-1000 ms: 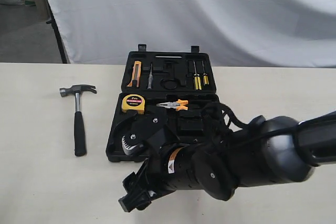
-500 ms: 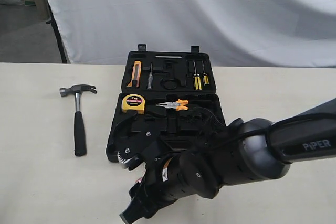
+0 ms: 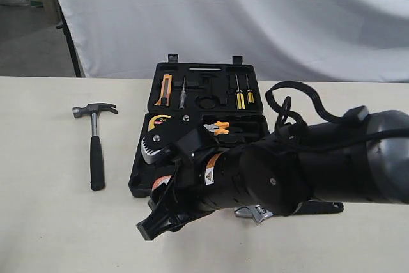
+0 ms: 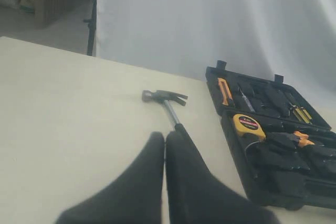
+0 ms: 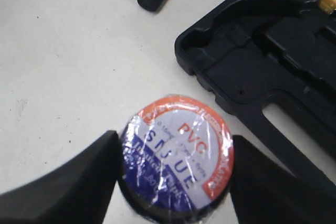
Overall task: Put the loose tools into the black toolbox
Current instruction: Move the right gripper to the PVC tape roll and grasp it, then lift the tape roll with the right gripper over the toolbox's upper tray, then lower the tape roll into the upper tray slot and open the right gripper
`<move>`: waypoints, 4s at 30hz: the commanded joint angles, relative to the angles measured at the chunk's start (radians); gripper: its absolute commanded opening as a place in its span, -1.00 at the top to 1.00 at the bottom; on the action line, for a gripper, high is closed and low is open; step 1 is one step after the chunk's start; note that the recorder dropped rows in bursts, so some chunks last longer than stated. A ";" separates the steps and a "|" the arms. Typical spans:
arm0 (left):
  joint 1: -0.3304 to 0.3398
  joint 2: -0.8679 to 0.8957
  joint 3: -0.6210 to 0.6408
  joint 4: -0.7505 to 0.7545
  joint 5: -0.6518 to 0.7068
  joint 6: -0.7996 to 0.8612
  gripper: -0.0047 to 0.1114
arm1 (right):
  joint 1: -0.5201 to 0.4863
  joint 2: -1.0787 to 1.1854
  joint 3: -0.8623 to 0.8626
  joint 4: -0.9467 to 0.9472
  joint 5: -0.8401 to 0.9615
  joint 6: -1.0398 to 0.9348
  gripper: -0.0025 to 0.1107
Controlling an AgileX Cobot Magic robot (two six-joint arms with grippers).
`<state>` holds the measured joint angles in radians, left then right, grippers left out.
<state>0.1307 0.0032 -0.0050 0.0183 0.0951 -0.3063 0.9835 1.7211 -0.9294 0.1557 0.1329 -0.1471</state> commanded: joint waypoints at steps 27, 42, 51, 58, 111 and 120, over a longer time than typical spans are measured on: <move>0.025 -0.003 -0.003 0.004 -0.007 -0.005 0.91 | -0.263 0.055 -0.119 -0.001 -0.090 0.038 0.96; 0.025 -0.003 -0.003 0.004 -0.007 -0.005 0.91 | -0.296 0.315 -0.531 -0.006 0.154 0.054 0.96; 0.025 -0.003 -0.003 0.004 -0.007 -0.005 0.91 | -0.355 0.474 -0.692 -0.006 0.220 0.057 0.96; 0.025 -0.003 -0.003 0.004 -0.007 -0.005 0.91 | -0.403 0.530 -0.752 -0.008 0.161 0.130 0.96; 0.025 -0.003 -0.003 0.004 -0.007 -0.005 0.91 | -0.462 0.781 -1.104 -0.025 0.190 0.147 0.18; 0.025 -0.003 -0.003 0.004 -0.007 -0.005 0.91 | -0.462 0.781 -1.104 -0.023 0.229 0.079 0.18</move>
<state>0.1307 0.0032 -0.0050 0.0183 0.0951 -0.3063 0.5291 2.5102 -2.0307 0.1406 0.3585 -0.0549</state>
